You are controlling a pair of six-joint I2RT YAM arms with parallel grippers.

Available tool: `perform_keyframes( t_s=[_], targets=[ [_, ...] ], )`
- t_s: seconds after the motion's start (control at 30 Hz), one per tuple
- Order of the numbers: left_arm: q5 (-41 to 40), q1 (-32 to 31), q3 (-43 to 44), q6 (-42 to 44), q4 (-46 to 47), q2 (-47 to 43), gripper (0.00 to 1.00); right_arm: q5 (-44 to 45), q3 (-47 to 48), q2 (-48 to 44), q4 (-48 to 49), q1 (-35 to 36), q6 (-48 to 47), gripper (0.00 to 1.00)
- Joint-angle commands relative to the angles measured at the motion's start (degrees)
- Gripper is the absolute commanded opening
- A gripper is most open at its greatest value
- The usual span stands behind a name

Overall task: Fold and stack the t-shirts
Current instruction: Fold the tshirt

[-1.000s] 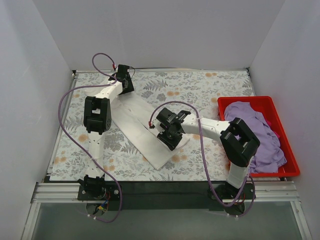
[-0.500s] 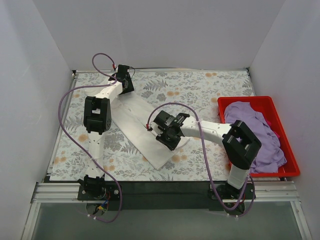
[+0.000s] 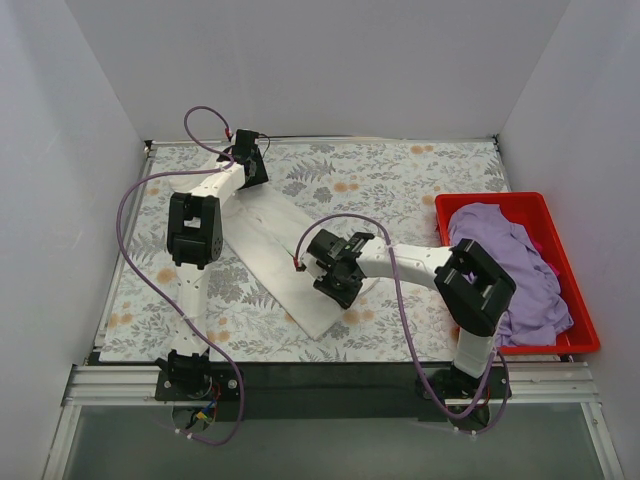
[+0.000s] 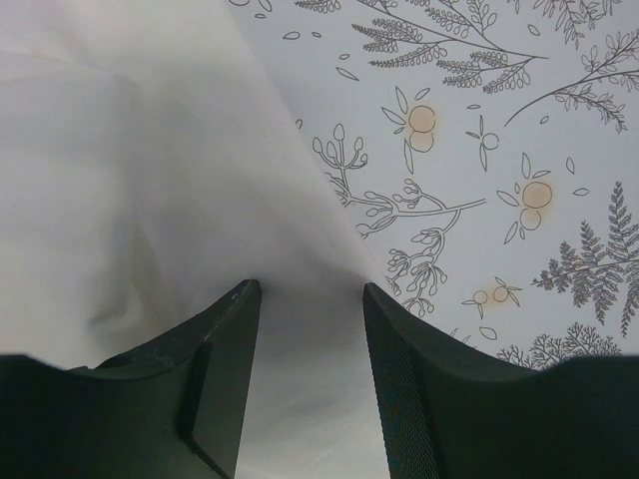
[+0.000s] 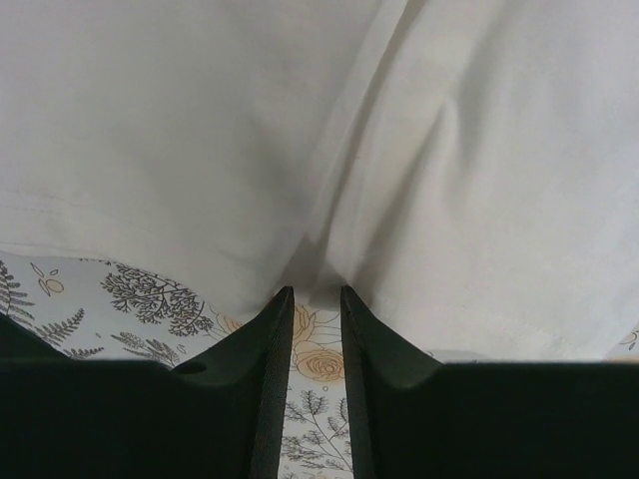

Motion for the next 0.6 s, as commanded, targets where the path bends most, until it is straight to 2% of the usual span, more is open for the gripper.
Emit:
perform_keyframes(
  t_s=[0.0,0.13,0.23,0.3,0.37,0.57],
  targets=[
    [-0.26,-0.05,-1.81,0.44,-1.43,-0.42,0.44,-0.56,-0.61,0.65,0.90,0.57,-0.62,0.28],
    [0.09,-0.05,-1.81,0.35,-1.34,-0.33,0.44,0.14,-0.88,0.82,0.99,0.74,-0.53,0.27],
    [0.09,-0.05,-1.89,0.44,-1.34,-0.33,0.44,0.32,-0.79,0.21,0.99,0.83,-0.36,0.10],
    [0.09,-0.05,-1.81,0.44,-1.34,-0.33,0.44,0.32,-0.61,-0.23,0.99,0.74,-0.44,0.08],
    [0.01,-0.05,-2.07,0.44,-1.25,-0.33,0.44,0.32,-0.44,-0.50,0.81,0.74,-0.53,0.01],
    [-0.34,-0.05,-2.33,0.62,-1.16,-0.25,0.44,-0.65,-0.09,-2.69,-0.50,1.01,-1.06,0.01]
  ],
)
